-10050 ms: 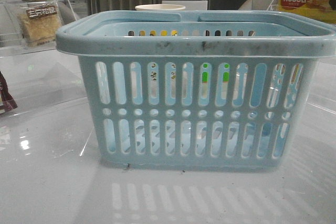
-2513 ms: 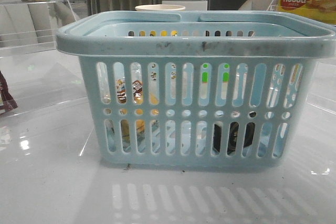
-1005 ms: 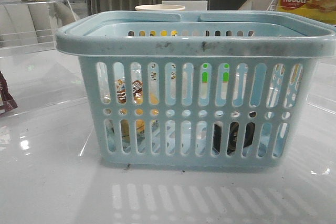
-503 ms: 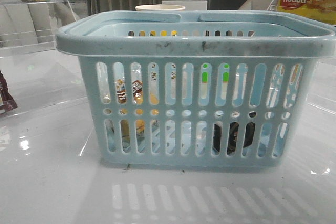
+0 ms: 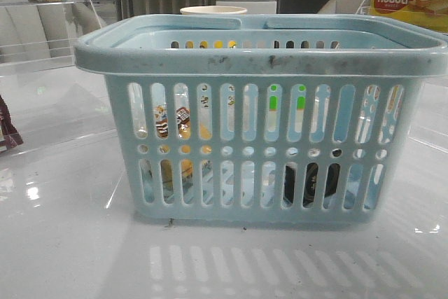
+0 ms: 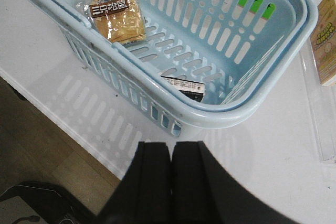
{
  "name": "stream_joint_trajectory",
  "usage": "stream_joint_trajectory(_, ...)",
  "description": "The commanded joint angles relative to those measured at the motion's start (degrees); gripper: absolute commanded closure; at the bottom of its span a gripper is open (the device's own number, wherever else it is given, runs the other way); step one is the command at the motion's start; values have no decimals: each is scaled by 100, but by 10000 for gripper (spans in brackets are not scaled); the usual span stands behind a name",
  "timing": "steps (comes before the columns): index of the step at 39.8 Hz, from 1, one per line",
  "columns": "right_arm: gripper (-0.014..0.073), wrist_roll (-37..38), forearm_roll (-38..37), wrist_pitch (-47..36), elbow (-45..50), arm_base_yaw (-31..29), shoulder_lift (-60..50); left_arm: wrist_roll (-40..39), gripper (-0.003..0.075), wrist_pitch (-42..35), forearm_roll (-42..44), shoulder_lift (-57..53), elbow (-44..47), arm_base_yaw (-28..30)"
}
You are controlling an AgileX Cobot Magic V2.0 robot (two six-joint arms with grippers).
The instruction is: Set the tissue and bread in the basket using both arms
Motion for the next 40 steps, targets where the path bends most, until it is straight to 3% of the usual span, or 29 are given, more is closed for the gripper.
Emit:
stream_joint_trajectory(1, 537, -36, -65, -360, -142, -10, 15, -5, 629, -495, -53, -220, -100, 147)
stream_joint_trajectory(10, 537, -36, -65, -350, -142, -10, 15, -5, 629, -991, -42, -1077, 348, 1325)
stream_joint_trajectory(23, 537, -36, -65, -347, -142, -10, 15, -5, 629, -2312, -75, -2759, 2263, 3022)
stream_joint_trajectory(30, 537, -36, -65, -347, -142, -10, 15, -5, 629, -3275, -75, -3356, 3412, 3489)
stream_joint_trajectory(38, 537, -36, -65, -347, -142, -10, 15, -5, 629, -4419, -78, -3677, 4373, 3634)
stream_joint_trajectory(40, 537, -36, -65, -339, -142, -10, 15, -5, 629, -4263, -78, -3677, 4343, 3634)
